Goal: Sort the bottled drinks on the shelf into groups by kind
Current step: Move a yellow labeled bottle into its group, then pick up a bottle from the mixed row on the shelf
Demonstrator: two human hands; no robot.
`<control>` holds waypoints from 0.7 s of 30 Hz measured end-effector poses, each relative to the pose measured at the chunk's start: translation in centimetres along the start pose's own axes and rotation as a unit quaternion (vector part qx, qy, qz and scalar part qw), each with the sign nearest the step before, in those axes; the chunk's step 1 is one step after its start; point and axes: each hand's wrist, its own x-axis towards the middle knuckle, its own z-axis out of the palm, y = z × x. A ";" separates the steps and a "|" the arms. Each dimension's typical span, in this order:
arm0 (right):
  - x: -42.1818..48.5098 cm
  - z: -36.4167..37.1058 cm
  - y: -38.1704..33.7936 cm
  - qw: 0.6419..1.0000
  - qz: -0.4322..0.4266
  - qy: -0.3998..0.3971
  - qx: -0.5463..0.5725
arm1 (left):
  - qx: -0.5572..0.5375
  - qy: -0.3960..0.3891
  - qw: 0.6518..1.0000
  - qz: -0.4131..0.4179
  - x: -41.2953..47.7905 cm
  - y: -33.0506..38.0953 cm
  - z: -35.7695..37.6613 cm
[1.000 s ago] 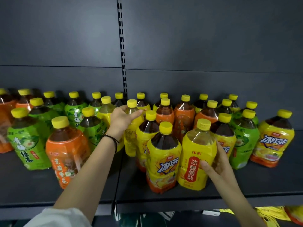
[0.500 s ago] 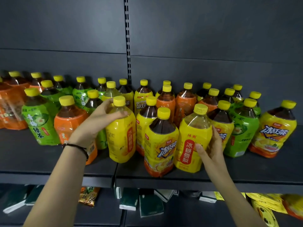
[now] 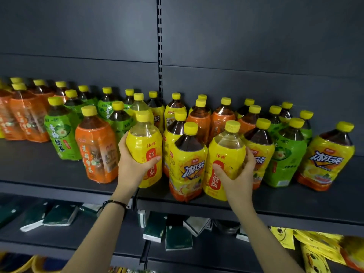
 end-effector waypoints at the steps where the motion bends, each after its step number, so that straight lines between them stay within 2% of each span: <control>1: 0.1 -0.1 0.1 1.000 0.000 0.008 -0.006 | -0.004 -0.004 1.000 -0.001 -0.2 0.0 -0.2; 5: -0.9 -1.4 0.2 1.000 -0.004 0.006 -0.011 | -0.032 -0.032 0.999 0.000 -1.6 0.2 -1.4; 11: -3.8 -3.1 -1.2 1.000 -0.003 0.001 0.008 | -0.085 -0.033 0.995 0.052 -3.8 0.4 -3.1; 14: -6.0 -2.9 -2.2 1.000 -0.003 0.000 0.015 | -0.104 -0.072 0.990 0.057 -4.0 0.4 -4.7; 17: -8.3 -0.9 -4.3 1.000 -0.009 -0.019 0.009 | -0.132 -0.098 0.985 0.056 -4.1 0.8 -7.2; 21: -11.4 5.2 -7.8 0.998 -0.018 -0.048 0.021 | -0.141 -0.103 0.984 0.044 -3.4 1.0 -13.4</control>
